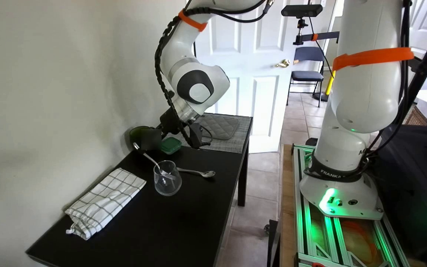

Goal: Lift the folk and spoon from the table and put them in the glass cup

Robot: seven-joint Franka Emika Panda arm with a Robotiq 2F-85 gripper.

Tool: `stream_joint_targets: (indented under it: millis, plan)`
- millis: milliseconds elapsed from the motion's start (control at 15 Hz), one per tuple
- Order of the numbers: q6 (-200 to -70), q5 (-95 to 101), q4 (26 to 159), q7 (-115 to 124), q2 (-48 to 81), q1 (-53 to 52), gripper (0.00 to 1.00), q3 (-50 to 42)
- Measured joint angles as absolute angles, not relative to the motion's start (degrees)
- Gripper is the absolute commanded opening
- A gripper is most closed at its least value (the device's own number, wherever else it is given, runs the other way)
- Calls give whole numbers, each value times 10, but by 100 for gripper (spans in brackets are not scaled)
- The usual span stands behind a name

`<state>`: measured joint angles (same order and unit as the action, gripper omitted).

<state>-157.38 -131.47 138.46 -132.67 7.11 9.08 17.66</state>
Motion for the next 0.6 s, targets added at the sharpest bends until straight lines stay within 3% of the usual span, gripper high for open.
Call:
stream_joint_targets:
  millis: [400, 600]
  plan:
    - [-1574, -1315, 1385, -1330, 73, 90, 98, 177]
    - [-1574, -1314, 1386, -1327, 70, 90, 100, 177]
